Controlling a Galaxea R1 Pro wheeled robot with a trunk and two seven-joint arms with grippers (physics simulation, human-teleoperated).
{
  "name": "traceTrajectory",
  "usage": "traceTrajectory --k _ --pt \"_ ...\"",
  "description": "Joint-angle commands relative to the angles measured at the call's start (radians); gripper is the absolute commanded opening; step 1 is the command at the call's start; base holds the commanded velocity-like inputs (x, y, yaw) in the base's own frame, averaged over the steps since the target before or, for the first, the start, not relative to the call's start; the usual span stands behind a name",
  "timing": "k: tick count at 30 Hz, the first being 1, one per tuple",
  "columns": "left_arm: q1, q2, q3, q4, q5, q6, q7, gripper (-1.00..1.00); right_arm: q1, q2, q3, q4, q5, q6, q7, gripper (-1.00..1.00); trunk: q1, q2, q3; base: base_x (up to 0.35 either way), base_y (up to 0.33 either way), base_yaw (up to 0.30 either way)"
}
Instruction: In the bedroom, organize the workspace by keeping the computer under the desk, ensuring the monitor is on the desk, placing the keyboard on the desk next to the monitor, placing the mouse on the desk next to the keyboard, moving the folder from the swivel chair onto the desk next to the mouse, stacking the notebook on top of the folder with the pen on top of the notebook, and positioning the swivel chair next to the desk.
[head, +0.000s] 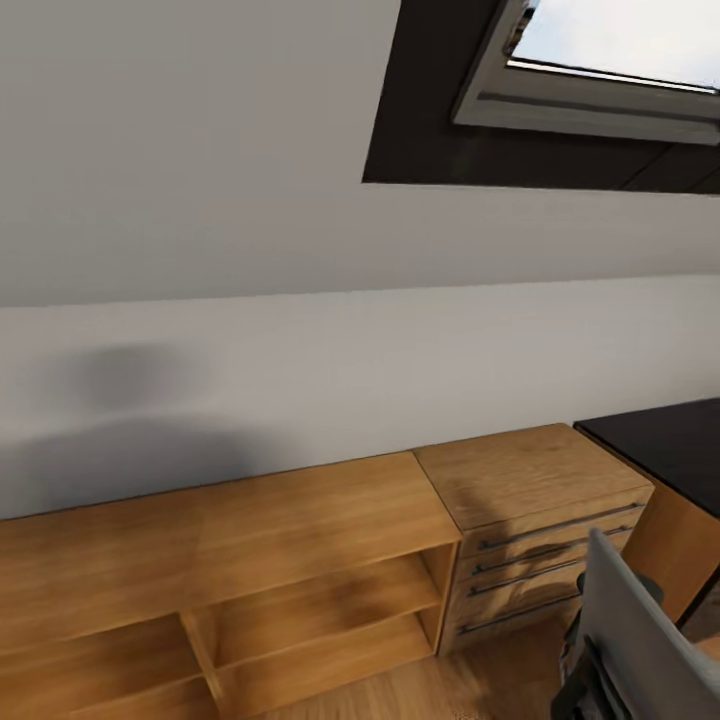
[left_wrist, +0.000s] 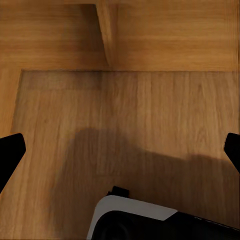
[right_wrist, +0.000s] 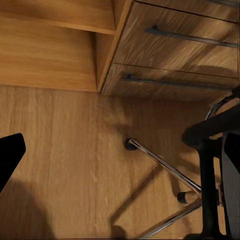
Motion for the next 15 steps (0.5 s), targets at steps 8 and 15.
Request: traceTrajectory --k 8,15 --pt "0.0 0.001 -0.009 -0.002 0.003 -0.002 0.009 1.0 -0.001 0.001 0.009 0.001 -0.006 -0.003 -0.003 1.0 0.001 -0.002 -0.002 0.003 0.0 -0.3" --pt "0.0 0.002 -0.009 -0.002 0.004 -0.002 0.009 1.0 -0.001 0.001 0.009 0.002 -0.006 -0.003 -0.003 1.0 0.001 -0.002 -0.002 0.0 0.001 -0.3"
